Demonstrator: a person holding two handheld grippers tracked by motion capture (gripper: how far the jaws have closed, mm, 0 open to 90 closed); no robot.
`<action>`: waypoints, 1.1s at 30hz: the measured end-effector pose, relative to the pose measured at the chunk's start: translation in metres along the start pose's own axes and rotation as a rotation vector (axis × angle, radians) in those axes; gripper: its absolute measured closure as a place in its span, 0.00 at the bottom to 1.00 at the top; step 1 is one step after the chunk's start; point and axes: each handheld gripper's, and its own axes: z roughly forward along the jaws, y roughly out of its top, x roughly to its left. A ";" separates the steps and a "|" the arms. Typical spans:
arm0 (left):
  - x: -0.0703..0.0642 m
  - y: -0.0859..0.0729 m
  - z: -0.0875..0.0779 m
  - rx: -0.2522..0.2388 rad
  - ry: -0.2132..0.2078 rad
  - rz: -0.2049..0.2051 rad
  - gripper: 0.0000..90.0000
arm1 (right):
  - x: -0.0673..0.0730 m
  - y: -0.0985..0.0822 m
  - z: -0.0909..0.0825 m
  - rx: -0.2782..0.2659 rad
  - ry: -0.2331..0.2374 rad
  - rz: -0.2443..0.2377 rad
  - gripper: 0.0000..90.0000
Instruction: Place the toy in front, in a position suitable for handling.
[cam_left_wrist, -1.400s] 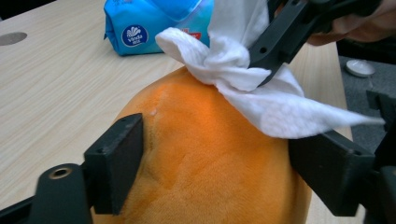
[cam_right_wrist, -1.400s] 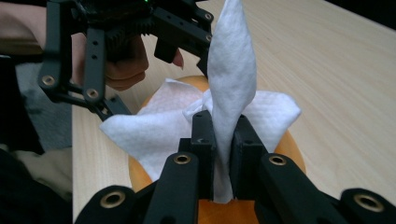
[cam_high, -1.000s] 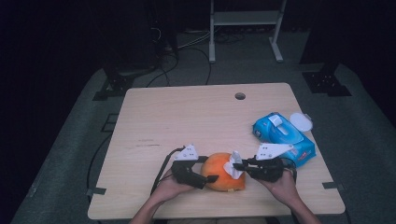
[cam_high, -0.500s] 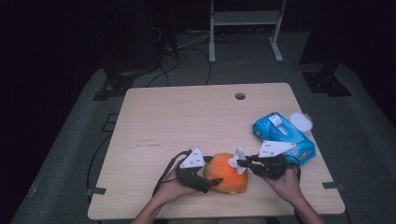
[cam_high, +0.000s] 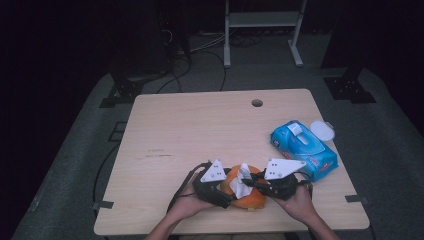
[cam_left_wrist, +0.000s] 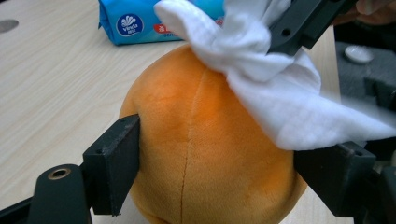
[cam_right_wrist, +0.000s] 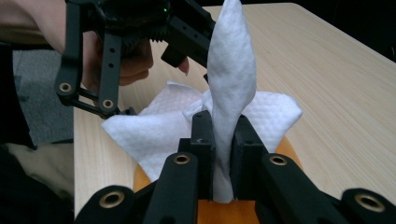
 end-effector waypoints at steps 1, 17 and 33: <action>0.003 -0.003 0.000 -0.019 -0.004 -0.024 0.17 | -0.003 -0.002 -0.001 -0.007 0.007 0.014 0.90; -0.009 0.006 0.005 -0.032 0.013 0.028 0.22 | -0.002 0.000 -0.006 -0.038 0.008 0.027 0.90; -0.009 0.003 0.006 -0.076 0.007 0.018 0.25 | -0.008 -0.002 -0.011 -0.040 -0.007 0.060 0.90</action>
